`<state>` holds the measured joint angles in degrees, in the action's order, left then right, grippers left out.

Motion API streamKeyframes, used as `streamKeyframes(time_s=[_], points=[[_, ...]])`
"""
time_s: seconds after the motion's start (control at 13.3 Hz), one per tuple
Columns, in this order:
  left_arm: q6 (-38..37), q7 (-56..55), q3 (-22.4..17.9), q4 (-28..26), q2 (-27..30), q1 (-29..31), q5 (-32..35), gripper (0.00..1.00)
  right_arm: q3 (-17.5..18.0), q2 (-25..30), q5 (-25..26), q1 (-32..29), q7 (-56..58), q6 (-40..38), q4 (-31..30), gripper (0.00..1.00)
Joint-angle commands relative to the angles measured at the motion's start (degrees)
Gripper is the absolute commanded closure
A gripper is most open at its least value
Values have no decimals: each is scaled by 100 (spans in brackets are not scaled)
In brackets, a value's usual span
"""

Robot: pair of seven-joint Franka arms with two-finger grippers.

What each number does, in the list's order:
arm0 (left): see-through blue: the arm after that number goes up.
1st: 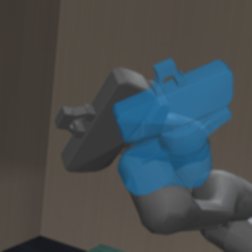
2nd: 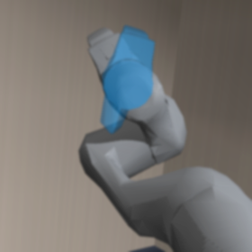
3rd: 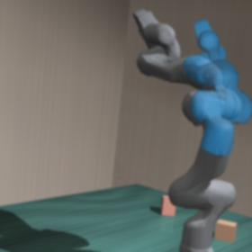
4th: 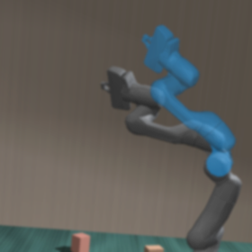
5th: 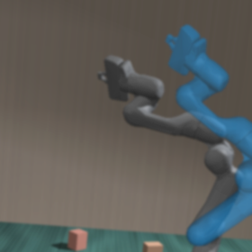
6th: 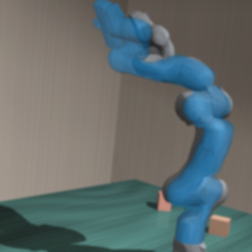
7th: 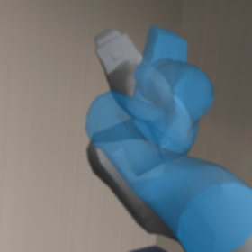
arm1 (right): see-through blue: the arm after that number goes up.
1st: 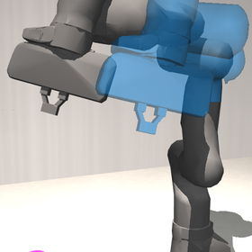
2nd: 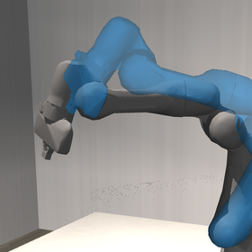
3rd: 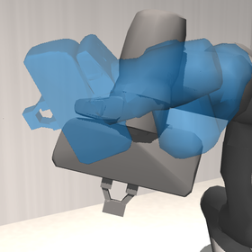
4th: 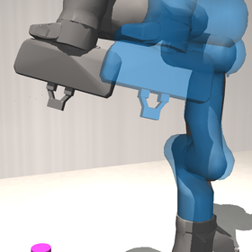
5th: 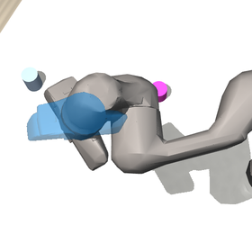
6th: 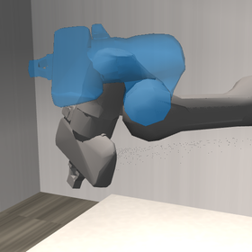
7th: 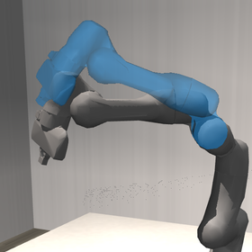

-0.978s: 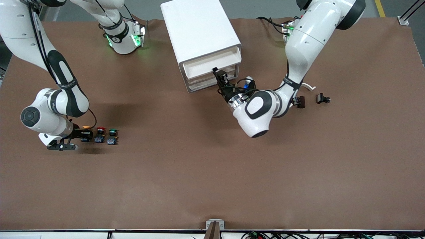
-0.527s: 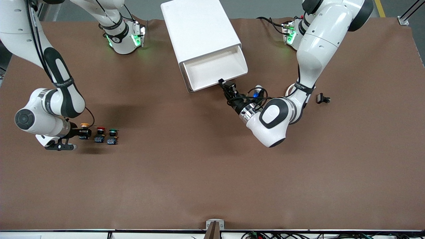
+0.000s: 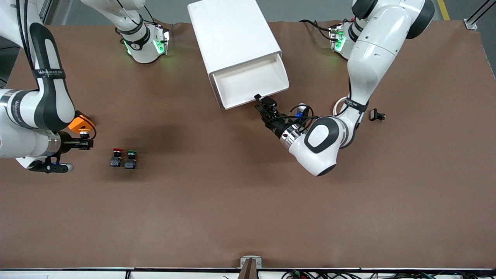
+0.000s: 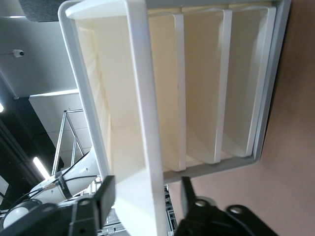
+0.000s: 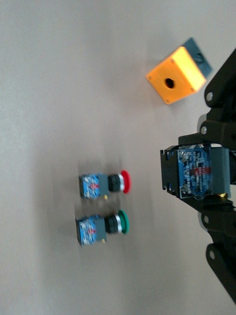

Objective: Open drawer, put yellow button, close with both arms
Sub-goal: 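Carry the yellow button over the drawer with the right gripper while the left gripper withdraws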

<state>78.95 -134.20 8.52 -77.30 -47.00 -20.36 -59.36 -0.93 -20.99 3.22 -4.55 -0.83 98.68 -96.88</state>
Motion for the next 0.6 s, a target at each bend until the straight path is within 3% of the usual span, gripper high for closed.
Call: streamKeyframes(time_s=[0.0,0.3,0.53], points=[[-38,17,-140,443,-46,-21,134,0,5,-2,-14,392,-705,-847,589,65],[-64,60,-255,935,68,75,914,0,5,252,-435,1156,-2242,-1816,881,65],[-73,797,-255,954,349,426,1513,0,14,420,-900,1807,-3692,-2246,1057,65]])
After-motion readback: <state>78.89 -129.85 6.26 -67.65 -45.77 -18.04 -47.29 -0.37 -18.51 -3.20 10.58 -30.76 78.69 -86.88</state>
